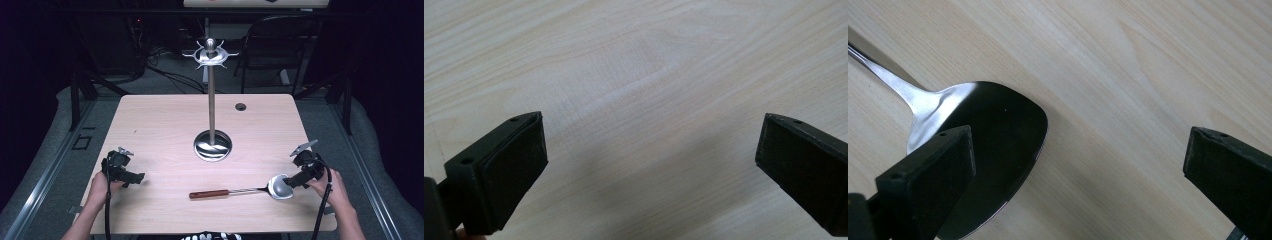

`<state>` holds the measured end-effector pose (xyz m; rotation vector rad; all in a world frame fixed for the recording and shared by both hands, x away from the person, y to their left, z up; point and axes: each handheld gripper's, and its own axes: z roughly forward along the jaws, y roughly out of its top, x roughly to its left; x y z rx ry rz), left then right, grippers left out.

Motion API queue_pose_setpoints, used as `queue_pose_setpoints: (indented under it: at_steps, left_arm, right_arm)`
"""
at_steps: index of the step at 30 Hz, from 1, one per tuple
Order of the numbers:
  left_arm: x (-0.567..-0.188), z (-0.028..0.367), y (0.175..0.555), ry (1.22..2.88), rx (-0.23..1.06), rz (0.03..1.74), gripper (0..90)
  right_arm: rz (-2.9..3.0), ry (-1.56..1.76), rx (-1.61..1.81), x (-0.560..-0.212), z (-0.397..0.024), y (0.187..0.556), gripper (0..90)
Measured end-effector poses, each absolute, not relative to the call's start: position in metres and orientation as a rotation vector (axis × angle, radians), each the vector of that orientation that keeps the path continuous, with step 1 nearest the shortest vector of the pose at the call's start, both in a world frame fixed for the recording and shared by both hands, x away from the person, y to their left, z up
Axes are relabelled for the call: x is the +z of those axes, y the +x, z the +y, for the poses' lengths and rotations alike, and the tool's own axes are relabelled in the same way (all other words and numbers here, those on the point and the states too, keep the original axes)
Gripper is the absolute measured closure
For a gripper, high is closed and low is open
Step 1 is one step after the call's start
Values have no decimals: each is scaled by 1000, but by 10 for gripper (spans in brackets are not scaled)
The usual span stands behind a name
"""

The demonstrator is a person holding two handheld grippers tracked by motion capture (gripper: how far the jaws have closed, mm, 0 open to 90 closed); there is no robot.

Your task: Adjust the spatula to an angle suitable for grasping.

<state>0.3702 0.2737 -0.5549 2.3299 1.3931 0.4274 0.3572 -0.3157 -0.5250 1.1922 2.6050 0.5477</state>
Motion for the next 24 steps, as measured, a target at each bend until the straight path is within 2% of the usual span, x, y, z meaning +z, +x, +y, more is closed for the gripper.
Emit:
queue_pose_setpoints:
  at_steps: [12, 19, 24]
  left_arm:
    - [-555, 269, 371, 2337, 422, 1364, 0]
    - [-554, 270, 371, 2332, 429, 1364, 0]
    - [-554, 271, 369, 2315, 448, 1367, 0]
  right_arm:
    - [2658, 1070, 601, -514, -300, 352, 0]
    - [2774, 857, 690, -511, -263, 349, 5]
    - [2833, 762, 697, -512, -243, 348, 146]
